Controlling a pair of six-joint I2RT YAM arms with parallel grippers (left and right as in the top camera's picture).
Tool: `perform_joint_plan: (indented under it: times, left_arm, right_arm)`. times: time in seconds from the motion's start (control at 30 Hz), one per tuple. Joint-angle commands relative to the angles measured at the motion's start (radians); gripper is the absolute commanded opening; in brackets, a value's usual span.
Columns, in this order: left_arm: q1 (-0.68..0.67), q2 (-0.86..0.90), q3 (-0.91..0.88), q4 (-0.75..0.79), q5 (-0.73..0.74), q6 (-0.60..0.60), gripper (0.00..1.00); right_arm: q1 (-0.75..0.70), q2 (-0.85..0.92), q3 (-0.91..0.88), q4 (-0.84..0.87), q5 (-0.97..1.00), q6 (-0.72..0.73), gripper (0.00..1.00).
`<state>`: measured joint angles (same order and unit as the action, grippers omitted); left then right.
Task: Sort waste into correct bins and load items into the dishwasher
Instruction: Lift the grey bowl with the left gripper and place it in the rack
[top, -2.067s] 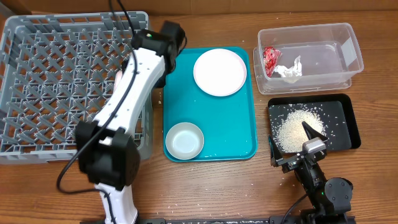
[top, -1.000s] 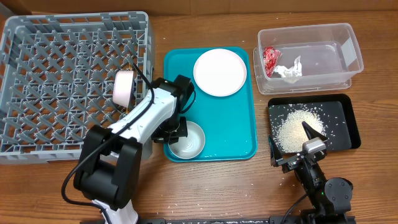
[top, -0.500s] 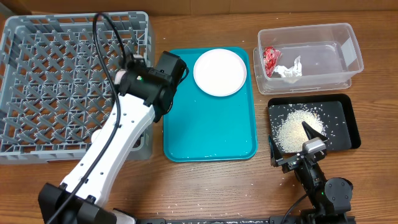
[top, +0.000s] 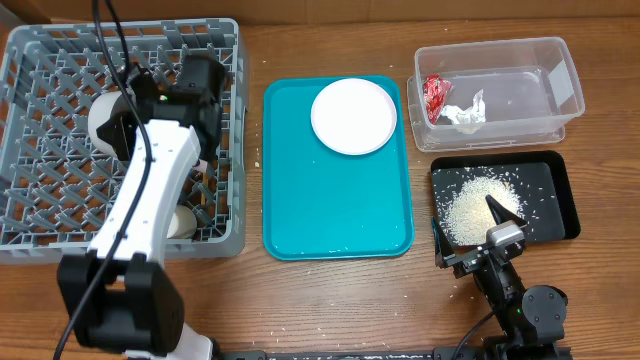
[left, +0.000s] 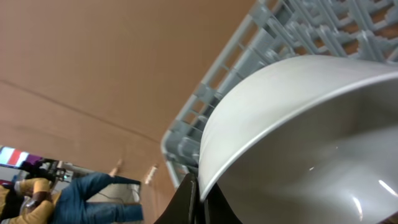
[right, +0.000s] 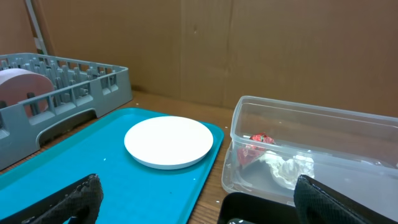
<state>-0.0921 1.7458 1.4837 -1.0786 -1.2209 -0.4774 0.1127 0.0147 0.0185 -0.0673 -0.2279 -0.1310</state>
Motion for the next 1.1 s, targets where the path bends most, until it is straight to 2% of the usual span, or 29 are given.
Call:
perform_joint_plan:
  times: [0.0,0.23,0.5,0.57,0.93,1.07]
  left_arm:
    - [0.012,0.058,0.01,0.038,0.081,0.052,0.04]
    - [0.008,0.134,0.01,0.08,0.204,0.055,0.04]
    - [-0.016,0.143,0.011,0.019,0.227,0.055,0.08]
    - [-0.023,0.143,0.011,0.005,0.211,0.055,0.04]
    - [-0.002,0.14,0.012,0.001,0.012,0.056,0.04]
    - [-0.002,0.14,0.011,0.012,0.035,0.074,0.04]
  right_arm:
    - [-0.001,-0.012,-0.011,0.008,0.008,-0.001,1.0]
    - [-0.001,-0.012,-0.011,0.008,0.008,-0.001,1.0]
    - [-0.001,-0.012,-0.011,0.008,0.008,-0.001,1.0]
    - [-0.001,-0.012,-0.011,0.008,0.008,-0.001,1.0]
    - [-0.001,-0.012,-0.011,0.008,0.008,-0.001,1.0]
    - [-0.001,-0.012,-0.011,0.008,0.008,-0.001,1.0]
